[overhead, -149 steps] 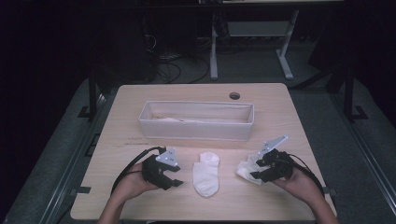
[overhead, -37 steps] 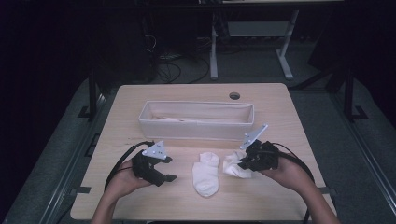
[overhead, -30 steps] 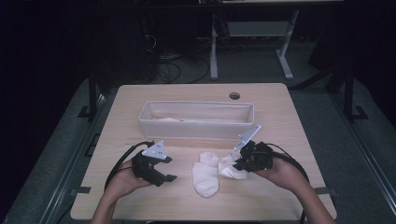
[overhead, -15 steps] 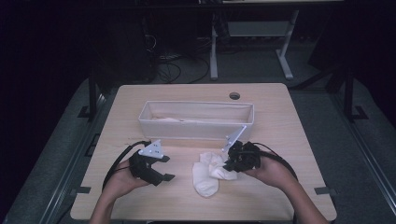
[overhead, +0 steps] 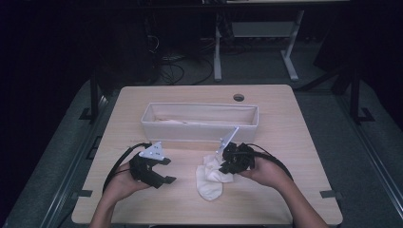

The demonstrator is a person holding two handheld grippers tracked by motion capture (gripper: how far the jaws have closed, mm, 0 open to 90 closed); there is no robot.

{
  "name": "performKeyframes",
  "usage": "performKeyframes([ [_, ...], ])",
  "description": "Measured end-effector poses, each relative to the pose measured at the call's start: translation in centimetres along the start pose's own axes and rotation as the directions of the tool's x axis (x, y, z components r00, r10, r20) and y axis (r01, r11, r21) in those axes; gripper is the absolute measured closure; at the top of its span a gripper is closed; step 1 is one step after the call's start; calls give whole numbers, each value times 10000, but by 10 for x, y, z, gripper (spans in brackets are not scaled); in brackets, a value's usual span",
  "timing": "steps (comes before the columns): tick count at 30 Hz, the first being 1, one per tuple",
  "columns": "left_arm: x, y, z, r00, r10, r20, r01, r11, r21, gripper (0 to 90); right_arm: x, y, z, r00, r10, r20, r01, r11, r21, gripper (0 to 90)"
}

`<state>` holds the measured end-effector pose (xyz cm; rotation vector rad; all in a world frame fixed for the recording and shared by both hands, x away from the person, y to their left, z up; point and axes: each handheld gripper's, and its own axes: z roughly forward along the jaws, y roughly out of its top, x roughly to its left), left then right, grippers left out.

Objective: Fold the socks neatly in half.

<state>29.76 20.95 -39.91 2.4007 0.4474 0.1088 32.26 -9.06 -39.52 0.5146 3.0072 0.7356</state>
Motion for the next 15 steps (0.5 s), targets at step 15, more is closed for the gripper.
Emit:
performKeyframes([
  [15,2,-2,-4,9999,-81,-110,80,9999,-69,314,-1,22,2,9992,-383,83,381,9989,280,827],
])
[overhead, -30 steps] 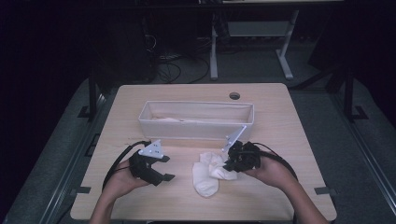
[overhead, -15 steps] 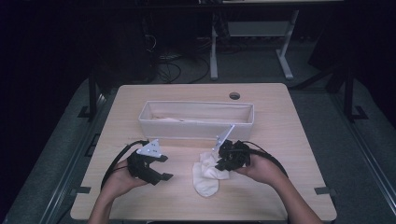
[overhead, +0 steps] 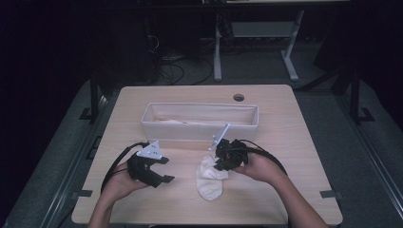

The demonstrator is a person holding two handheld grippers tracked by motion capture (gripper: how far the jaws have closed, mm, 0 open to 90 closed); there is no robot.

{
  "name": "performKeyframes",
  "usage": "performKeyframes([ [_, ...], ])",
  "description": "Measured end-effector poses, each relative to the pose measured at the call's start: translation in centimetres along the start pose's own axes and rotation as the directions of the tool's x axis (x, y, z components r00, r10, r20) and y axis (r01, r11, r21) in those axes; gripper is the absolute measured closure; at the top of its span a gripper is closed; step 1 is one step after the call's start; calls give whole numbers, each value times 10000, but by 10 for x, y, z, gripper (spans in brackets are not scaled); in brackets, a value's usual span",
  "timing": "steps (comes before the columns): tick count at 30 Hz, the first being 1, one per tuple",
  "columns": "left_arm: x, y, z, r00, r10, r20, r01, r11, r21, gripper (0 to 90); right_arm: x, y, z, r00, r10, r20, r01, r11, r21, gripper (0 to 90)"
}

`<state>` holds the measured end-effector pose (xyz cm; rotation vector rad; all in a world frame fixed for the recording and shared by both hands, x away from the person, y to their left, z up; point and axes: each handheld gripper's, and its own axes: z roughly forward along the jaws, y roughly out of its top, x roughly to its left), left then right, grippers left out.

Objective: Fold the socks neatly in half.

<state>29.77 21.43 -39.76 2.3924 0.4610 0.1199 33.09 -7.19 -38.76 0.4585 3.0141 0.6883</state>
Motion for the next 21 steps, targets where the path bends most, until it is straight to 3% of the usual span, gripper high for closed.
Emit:
performKeyframes([
  [12,1,-1,0,10000,43,42,-44,9999,106,315,-5,1,20,10000,66,11,-67,9989,466,826],
  [21,1,-1,-2,10000,76,33,-76,9999,98,315,-6,-6,29,9991,415,-124,-416,9991,-78,825],
])
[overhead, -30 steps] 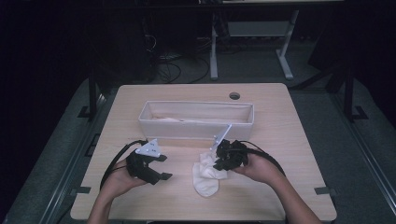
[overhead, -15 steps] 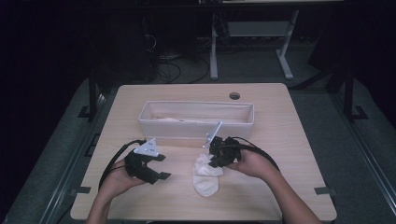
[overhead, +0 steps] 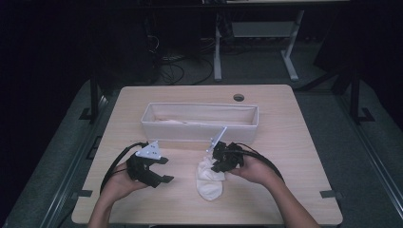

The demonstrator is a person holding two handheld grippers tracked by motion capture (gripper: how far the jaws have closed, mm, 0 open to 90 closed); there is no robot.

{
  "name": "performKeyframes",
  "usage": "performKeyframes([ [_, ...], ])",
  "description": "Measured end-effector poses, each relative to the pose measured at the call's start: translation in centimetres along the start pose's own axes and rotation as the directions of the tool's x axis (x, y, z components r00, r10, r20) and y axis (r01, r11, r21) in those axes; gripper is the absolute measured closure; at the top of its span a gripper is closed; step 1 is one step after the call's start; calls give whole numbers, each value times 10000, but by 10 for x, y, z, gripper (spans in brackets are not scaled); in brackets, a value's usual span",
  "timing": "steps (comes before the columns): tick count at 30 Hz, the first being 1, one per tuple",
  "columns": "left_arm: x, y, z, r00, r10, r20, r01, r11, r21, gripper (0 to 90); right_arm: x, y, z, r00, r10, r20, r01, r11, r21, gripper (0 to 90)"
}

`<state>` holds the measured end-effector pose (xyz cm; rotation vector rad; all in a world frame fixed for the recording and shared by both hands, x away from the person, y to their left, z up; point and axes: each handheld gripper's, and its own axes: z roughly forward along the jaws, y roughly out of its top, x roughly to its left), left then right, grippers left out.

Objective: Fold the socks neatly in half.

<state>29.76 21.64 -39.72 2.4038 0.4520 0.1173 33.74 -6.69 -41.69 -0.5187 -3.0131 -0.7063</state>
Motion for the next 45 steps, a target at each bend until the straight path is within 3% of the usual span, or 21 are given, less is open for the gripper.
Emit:
performKeyframes([
  [14,-1,0,2,10000,-54,10,54,10000,-8,315,1,-12,14,9997,148,179,-141,9992,-388,807],
  [18,-1,0,1,10000,-32,12,32,10000,-11,315,0,-13,15,9997,194,153,-187,9990,-409,752],
  [24,-1,0,1,10000,-74,7,74,10000,-33,315,1,-13,10,9995,231,208,-219,9982,-550,663],
  [30,-2,1,2,10000,-21,20,21,10000,18,315,2,-16,-2,9991,253,331,-218,9945,-1023,609],
  [36,-2,1,0,10000,-6,16,6,10000,-16,315,7,-19,-9,9995,95,288,-61,9935,-1133,656],
  [45,-1,1,0,10000,17,40,-17,10000,18,315,2,-18,1,9997,100,215,-83,9970,-766,780],
])
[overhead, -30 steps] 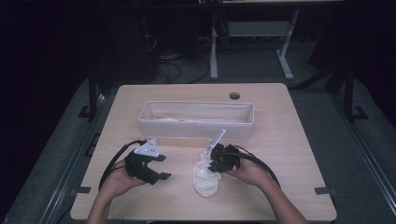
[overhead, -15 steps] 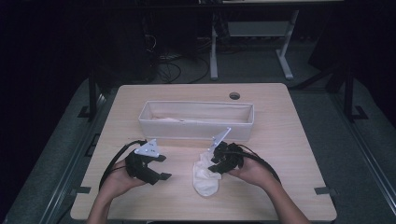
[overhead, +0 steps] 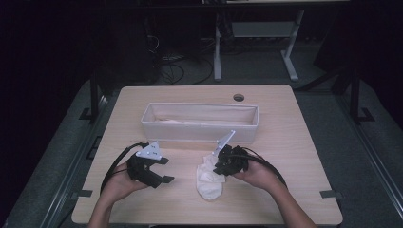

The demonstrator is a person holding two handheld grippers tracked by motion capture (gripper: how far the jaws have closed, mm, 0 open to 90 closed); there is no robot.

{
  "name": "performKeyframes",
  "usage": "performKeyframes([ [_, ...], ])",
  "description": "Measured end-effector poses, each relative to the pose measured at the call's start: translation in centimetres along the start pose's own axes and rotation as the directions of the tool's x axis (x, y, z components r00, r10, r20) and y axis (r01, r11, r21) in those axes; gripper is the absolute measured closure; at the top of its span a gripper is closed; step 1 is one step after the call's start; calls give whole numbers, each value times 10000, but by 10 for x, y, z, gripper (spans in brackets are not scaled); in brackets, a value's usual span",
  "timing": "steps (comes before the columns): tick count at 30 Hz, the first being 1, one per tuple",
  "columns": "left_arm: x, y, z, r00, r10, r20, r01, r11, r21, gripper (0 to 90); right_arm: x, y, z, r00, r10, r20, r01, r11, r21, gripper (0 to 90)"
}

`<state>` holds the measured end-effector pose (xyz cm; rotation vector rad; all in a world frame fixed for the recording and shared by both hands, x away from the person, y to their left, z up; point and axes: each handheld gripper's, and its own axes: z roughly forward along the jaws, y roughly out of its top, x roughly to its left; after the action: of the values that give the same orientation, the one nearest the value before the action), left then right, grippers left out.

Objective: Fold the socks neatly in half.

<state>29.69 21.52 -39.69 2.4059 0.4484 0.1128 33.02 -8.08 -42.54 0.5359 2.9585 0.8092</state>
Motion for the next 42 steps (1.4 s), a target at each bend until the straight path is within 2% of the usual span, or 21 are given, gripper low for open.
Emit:
performKeyframes([
  [4,0,0,0,10000,-19,5,19,10000,10,315,2,1,0,9999,-107,-41,107,9999,3,831],
  [16,-1,0,1,10000,-67,14,67,10000,-37,315,8,1,-13,9996,-274,87,277,9988,-409,835],
  [21,-1,1,2,10000,-84,23,84,10000,-32,315,9,4,-15,9988,-362,335,384,9969,-685,847],
  [23,0,0,1,9999,-100,19,100,9999,-47,315,9,6,-15,9994,-265,240,283,9964,-793,846],
  [35,-1,1,0,9999,-100,-13,100,9999,-104,316,8,6,-5,9995,-268,179,276,9984,-497,845],
  [39,-1,1,0,9999,-104,5,104,9999,-99,316,7,7,-9,10000,-9,-31,6,9957,-922,846],
  [42,-1,1,1,10000,-76,10,76,9999,-73,316,8,8,-10,10000,11,-20,-13,9954,-953,846],
])
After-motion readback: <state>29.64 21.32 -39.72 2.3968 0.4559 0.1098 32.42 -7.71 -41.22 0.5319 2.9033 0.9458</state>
